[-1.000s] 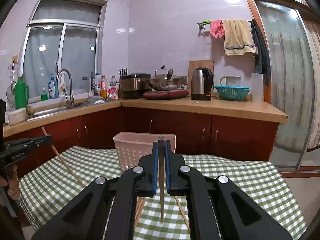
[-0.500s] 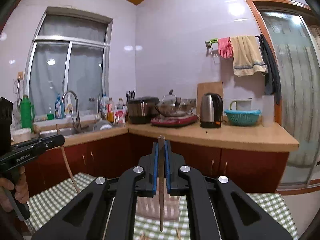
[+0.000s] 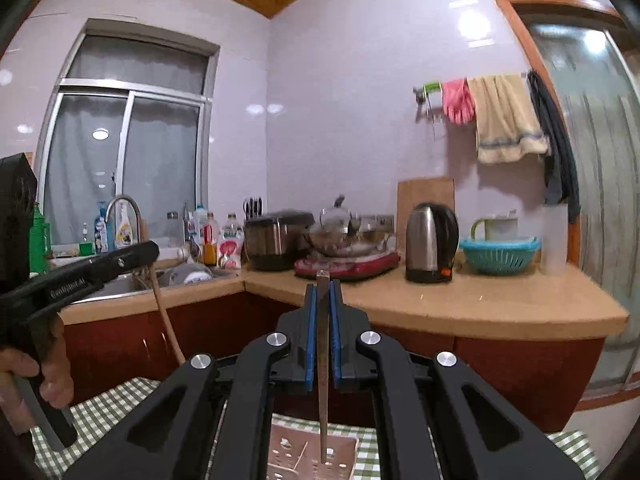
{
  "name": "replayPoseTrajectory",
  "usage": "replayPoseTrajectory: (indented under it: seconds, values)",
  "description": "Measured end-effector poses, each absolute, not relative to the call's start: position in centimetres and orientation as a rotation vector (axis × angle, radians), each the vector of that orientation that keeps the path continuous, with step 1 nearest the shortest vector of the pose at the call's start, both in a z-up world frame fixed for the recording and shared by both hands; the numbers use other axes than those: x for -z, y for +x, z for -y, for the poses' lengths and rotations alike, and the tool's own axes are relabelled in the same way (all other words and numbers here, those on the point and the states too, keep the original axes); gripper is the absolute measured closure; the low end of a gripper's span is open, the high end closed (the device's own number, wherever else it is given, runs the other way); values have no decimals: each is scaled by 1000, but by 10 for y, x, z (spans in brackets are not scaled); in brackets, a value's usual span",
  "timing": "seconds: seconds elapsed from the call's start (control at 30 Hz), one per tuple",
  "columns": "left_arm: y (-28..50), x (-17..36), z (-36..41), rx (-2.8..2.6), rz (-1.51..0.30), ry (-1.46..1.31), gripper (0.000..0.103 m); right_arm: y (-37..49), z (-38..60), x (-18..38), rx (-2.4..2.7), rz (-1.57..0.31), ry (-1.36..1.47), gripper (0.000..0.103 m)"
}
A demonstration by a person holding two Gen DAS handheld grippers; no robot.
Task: Organize utensils
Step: 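Carry the chopsticks in both tools over the pink caddy and lower them in, then open both tools to release the chopsticks into the caddy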
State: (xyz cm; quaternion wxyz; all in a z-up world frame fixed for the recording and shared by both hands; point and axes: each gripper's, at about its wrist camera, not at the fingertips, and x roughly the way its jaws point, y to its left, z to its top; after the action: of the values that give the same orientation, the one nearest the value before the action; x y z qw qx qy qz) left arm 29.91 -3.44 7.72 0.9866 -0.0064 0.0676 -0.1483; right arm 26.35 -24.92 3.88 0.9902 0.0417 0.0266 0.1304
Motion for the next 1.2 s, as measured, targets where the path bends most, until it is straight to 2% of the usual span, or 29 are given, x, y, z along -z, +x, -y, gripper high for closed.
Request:
replayPoseTrajectory:
  seconds: [0.2, 0.43, 0.5, 0.57, 0.63, 0.7, 0.77, 0.93, 1.2]
  values:
    - [334, -24, 36, 289, -244, -27, 96, 286, 247, 5, -272, -152, 109, 96]
    - [344, 17, 34, 284, -316, -14, 95, 297, 242, 26, -276, -219, 104, 96]
    - [343, 22, 33, 282, -320, -7, 84, 296, 241, 26, -264, -218, 90, 96]
    - [340, 23, 32, 275, -316, -9, 51, 296, 239, 25, -253, -217, 73, 91]
    - [333, 22, 26, 276, -302, -22, 43, 292, 238, 24, -238, -216, 54, 58]
    - [328, 20, 25, 266, -297, -14, 36, 287, 239, 23, -211, -197, 35, 48]
    - [320, 19, 23, 243, -279, -3, 25, 280, 239, 21, -195, -193, 16, 44]
    - [296, 16, 20, 221, -255, 39, 15, 261, 246, 14, -173, -186, 12, 36]
    - [258, 21, 8, 242, -304, 11, 13, 225, 257, 5, -157, -174, 30, 35]
